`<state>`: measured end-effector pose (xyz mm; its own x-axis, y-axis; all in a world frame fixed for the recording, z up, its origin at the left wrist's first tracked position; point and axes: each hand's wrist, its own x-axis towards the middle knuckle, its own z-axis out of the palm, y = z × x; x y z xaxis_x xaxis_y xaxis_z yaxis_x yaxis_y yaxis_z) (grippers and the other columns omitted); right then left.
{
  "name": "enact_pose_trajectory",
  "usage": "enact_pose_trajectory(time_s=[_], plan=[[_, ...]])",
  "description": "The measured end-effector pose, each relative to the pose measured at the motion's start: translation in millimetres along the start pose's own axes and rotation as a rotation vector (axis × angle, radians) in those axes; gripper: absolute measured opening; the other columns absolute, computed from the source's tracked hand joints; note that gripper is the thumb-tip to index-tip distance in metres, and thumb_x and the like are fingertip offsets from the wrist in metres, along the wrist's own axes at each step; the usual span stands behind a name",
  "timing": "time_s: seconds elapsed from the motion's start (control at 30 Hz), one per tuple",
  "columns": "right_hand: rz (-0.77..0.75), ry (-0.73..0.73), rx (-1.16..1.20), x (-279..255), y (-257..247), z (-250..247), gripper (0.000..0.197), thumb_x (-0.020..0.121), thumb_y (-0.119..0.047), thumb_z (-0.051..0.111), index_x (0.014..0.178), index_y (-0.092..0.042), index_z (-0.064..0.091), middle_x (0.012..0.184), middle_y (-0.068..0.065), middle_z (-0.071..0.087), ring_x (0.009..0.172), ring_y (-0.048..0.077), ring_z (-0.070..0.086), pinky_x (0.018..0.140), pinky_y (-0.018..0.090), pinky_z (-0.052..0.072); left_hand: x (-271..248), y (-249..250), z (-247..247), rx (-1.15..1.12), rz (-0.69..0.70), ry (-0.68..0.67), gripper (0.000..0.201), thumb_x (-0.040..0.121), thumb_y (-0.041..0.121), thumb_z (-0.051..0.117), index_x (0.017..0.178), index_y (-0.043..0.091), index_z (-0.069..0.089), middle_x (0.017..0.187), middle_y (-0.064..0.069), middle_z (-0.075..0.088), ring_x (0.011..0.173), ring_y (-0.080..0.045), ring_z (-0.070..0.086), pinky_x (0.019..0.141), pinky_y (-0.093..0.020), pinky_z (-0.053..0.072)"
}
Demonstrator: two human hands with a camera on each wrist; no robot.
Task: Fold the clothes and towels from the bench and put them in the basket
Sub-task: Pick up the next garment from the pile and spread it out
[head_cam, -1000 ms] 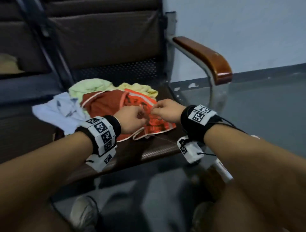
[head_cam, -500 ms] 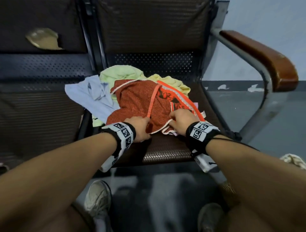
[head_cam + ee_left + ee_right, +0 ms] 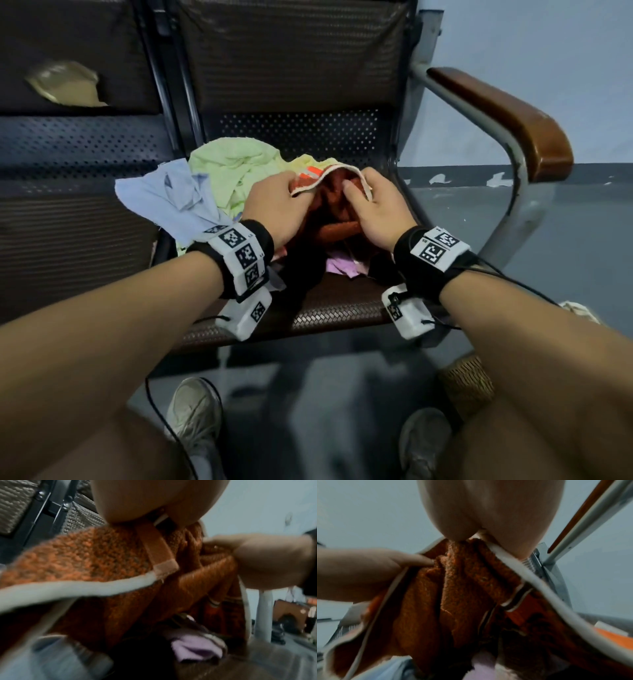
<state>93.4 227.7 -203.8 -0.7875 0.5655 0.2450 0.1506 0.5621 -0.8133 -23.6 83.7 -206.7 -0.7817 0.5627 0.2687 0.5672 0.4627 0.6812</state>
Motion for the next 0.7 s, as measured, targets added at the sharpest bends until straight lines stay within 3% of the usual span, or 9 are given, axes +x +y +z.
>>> enact_pose_trajectory(time_s=[0.07,0.17,0.23,0.3,0.37,0.47,0.53,0.6,0.7], plan=[[-0.083,-0.028,-0.017,-6.1,-7.0,-1.2,0.013,0.099,-0.033,0.057,0.087,-0.029,0.058,0.081,-0.01,0.063,0.081,0.012,0.059,0.078,0.033,0.047,-4.8,8.9,-4.9,0.05,0.082,-0.042,0.021,0.074,0.054,0.055,0.072,0.034,0.053,0.069,0.015,0.06,0.08,-0.019,0.06,0.072,-0.035,0.043],[-0.16,-0.025,0.019,-11.5,-19.1,-0.9,0.007,0.096,-0.029,0.062,0.094,-0.023,0.061,0.082,-0.006,0.066,0.076,0.01,0.06,0.072,0.029,0.048,-12.0,15.9,-3.3,0.048,0.164,-0.18,0.017,0.082,0.033,0.061,0.098,0.034,0.066,0.092,0.005,0.072,0.095,-0.024,0.065,0.078,-0.029,0.044],[-0.178,-0.047,-0.028,-14.0,-21.5,-3.0,0.012,0.091,-0.029,0.068,0.099,-0.022,0.061,0.077,-0.007,0.064,0.07,0.004,0.057,0.067,0.021,0.044,-11.2,18.4,-1.4,-0.009,0.083,-0.147,0.017,0.09,0.021,0.051,0.091,0.022,0.068,0.098,-0.007,0.072,0.096,-0.031,0.064,0.078,-0.032,0.043],[-0.14,-0.083,-0.189,-15.5,-16.9,-8.7,0.018,0.086,-0.026,0.071,0.101,-0.025,0.062,0.075,-0.011,0.061,0.068,0.001,0.054,0.064,0.017,0.038,-7.7,22.3,-6.1,-0.105,-0.09,-0.062,0.029,0.094,0.015,0.042,0.067,0.016,0.054,0.081,-0.009,0.065,0.086,-0.034,0.06,0.07,-0.034,0.038],[-0.047,-0.102,-0.38,-15.9,-9.1,-16.4,0.018,0.086,-0.023,0.067,0.104,-0.022,0.069,0.085,-0.006,0.064,0.083,0.013,0.06,0.072,0.021,0.038,-4.6,25.7,-10.7,-0.297,-0.226,-0.031,0.034,0.093,0.015,0.038,0.061,0.012,0.049,0.067,-0.007,0.055,0.076,-0.034,0.055,0.067,-0.039,0.036],[0.065,-0.103,-0.442,-18.7,-2.8,-24.2,0.021,0.091,-0.02,0.055,0.101,-0.016,0.073,0.09,0.006,0.07,0.089,0.028,0.065,0.076,0.03,0.048,-4.6,28.6,-14.5,-0.492,-0.302,-0.005,0.037,0.085,0.021,0.037,0.083,-0.005,0.062,0.079,-0.02,0.062,0.088,-0.049,0.062,0.081,-0.055,0.051],[0.055,-0.056,-0.411,-20.2,-3.5,-25.7,0.026,0.093,-0.016,0.049,0.103,-0.016,0.073,0.093,0.009,0.072,0.089,0.029,0.065,0.077,0.031,0.048,-4.6,30.7,-16.9,-0.566,-0.338,0.032,0.035,0.082,0.019,0.037,0.085,0.0,0.066,0.089,-0.022,0.066,0.096,-0.047,0.064,0.09,-0.059,0.053],[0.004,-0.002,-0.38,-19.2,-6.2,-27.6,0.029,0.093,-0.014,0.047,0.109,-0.019,0.071,0.099,0.009,0.07,0.093,0.027,0.063,0.077,0.027,0.043,-3.2,31.3,-20.0,-0.59,-0.383,0.037,0.03,0.087,0.018,0.04,0.089,0.009,0.069,0.093,-0.017,0.066,0.098,-0.04,0.066,0.094,-0.058,0.052],[-0.09,0.034,-0.315,-18.8,-12.1,-31.1,0.039,0.093,-0.011,0.048,0.123,-0.025,0.067,0.109,0.005,0.07,0.102,0.019,0.063,0.086,0.025,0.044,1.6,29.9,-24.0,-0.631,-0.441,0.065,0.027,0.095,0.016,0.044,0.099,0.004,0.068,0.104,-0.019,0.069,0.102,-0.037,0.065,0.091,-0.053,0.054]])
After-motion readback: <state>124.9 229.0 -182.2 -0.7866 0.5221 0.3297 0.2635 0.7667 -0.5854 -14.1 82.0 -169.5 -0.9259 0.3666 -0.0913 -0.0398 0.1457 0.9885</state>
